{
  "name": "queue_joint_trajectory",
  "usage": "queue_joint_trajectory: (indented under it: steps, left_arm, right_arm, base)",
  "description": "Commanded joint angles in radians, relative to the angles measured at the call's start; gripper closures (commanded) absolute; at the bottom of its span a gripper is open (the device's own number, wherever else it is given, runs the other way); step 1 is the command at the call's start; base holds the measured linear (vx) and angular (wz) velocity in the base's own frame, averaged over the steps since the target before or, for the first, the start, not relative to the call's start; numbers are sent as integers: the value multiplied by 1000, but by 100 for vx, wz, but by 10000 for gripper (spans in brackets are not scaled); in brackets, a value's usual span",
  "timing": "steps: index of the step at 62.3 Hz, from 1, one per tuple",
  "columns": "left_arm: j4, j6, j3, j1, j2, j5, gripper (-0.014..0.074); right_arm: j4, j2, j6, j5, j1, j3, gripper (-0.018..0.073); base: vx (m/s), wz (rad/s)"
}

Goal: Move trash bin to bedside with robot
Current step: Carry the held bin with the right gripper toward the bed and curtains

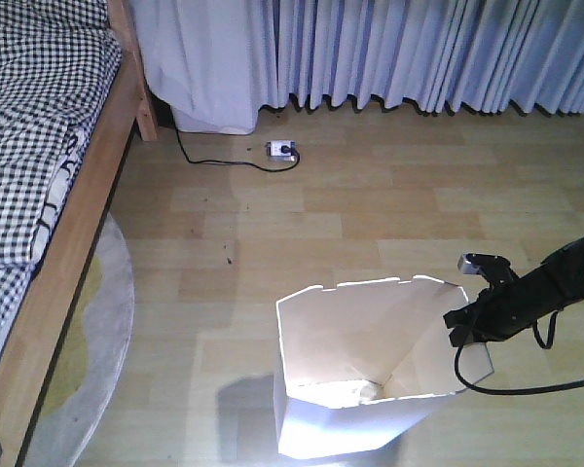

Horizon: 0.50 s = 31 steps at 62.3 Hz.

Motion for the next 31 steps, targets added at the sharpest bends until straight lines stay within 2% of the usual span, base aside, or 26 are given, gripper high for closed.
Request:
queue_joint_trajectory:
  steps: [1,31]
  left_arm:
    - [0,-5,18,0,-20,-69,603]
    - [0,-5,18,0,-20,-69,603]
  right_arm:
    - [56,-78,-2,165,-5,-8,559]
    - [56,-78,-2,165,-5,-8,559]
  base:
    - [37,3]
    - [34,2]
